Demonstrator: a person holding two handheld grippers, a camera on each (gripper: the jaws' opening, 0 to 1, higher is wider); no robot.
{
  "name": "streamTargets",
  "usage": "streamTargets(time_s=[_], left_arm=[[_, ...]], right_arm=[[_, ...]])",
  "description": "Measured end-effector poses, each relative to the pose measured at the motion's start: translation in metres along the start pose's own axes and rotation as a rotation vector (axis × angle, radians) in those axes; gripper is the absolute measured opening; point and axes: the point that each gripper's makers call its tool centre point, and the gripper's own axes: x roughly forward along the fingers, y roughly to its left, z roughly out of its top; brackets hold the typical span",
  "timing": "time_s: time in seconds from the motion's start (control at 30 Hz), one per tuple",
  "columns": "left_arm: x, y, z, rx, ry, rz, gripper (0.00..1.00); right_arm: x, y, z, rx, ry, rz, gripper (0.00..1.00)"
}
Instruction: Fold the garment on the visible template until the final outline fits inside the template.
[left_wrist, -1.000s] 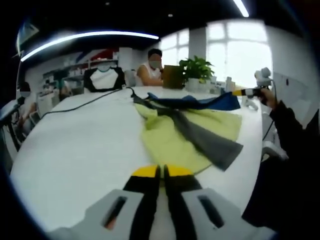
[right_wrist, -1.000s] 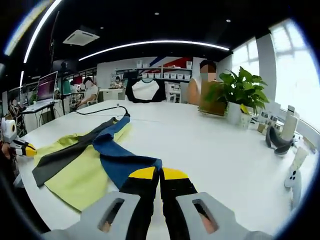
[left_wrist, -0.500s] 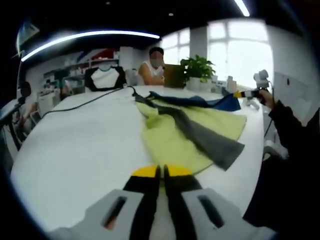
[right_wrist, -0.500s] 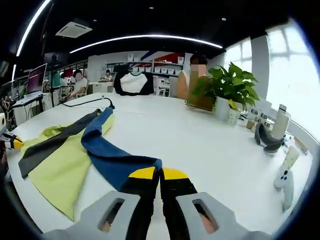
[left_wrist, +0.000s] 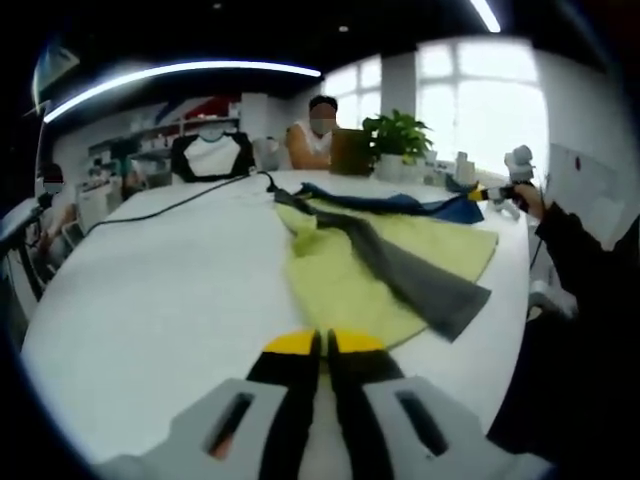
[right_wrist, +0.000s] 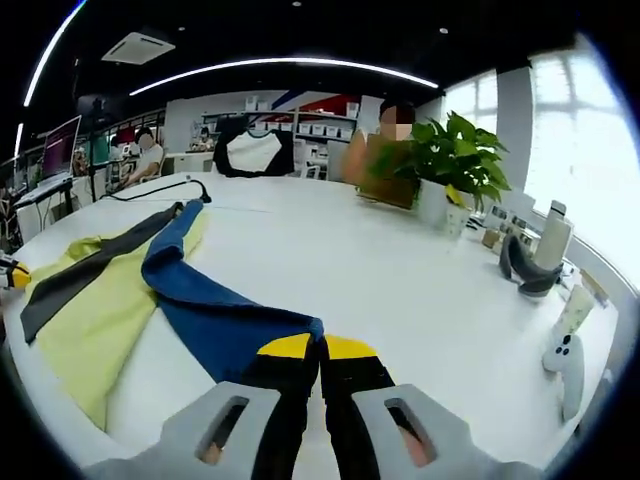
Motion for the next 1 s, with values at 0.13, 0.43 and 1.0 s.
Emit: streamTargets(time_s=[0.13, 0.43, 1.0], left_arm=[[-0.001, 0.001, 0.0, -0.002, 0.0, 0.004, 0.05], [-0.003, 0.003, 0.0, -0.006, -0.002, 0.008, 0.05], [-0.006, 0.008, 0.002, -0.014, -0.007, 0.017, 0.04]], right_arm=[[0.006, -0.005, -0.005, 0.002, 0.012, -0.005, 0.0], [0.018, -0.011, -0.014, 0.008, 0.041, -0.027, 0.0], [0.023, -0.035, -0.026, -0.007, 0.081, -0.089, 0.0]])
